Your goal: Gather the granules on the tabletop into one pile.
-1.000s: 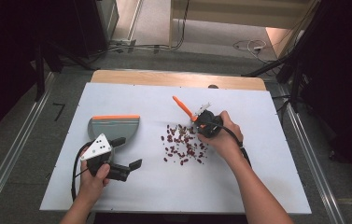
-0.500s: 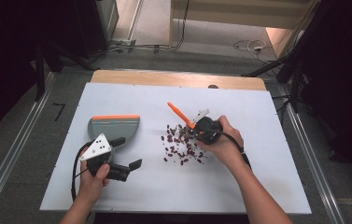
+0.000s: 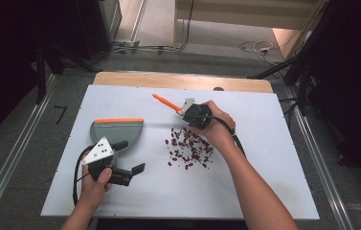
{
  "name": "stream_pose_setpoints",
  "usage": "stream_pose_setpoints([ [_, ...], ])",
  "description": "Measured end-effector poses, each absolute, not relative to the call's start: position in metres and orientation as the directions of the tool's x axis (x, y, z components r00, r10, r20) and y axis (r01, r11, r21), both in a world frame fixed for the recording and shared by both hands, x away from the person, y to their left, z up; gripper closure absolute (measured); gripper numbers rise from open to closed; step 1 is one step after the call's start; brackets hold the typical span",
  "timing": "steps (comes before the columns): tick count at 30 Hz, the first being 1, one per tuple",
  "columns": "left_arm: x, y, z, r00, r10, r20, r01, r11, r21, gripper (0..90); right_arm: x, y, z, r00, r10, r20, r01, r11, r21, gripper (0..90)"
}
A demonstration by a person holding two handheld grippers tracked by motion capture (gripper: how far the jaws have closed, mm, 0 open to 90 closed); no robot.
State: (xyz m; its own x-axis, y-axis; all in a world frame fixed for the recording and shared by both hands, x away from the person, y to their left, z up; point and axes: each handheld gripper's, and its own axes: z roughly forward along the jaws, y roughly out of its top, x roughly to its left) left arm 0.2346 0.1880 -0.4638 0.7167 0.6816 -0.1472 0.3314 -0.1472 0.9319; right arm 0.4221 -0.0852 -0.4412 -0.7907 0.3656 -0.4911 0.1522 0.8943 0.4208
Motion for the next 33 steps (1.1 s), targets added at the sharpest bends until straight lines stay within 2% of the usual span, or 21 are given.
stream_pose_setpoints([
  [3, 0.235, 0.188, -0.464, 0.717, 0.681, -0.149, 0.331, -0.144, 0.933, 0.5, 0.42, -0.078, -0.45, -0.826, 0.347, -0.444, 0.152, 0.895, 0.418, 68.7],
  [9, 0.234, 0.188, -0.464, 0.716, 0.682, -0.151, 0.331, -0.141, 0.933, 0.5, 0.406, -0.077, -0.454, -0.849, 0.291, -0.44, 0.122, 0.92, 0.373, 68.4],
  [21, 0.234, 0.187, -0.463, 0.716, 0.682, -0.149, 0.328, -0.14, 0.934, 0.5, 0.375, -0.089, -0.45, -0.902, 0.172, -0.396, 0.024, 0.936, 0.352, 68.3],
  [26, 0.234, 0.188, -0.462, 0.716, 0.682, -0.152, 0.329, -0.137, 0.934, 0.5, 0.374, -0.092, -0.437, -0.913, 0.217, -0.345, 0.062, 0.91, 0.41, 68.8],
  [33, 0.234, 0.187, -0.462, 0.718, 0.679, -0.153, 0.327, -0.135, 0.935, 0.5, 0.385, -0.079, -0.428, -0.877, 0.205, -0.436, 0.017, 0.918, 0.397, 68.8],
])
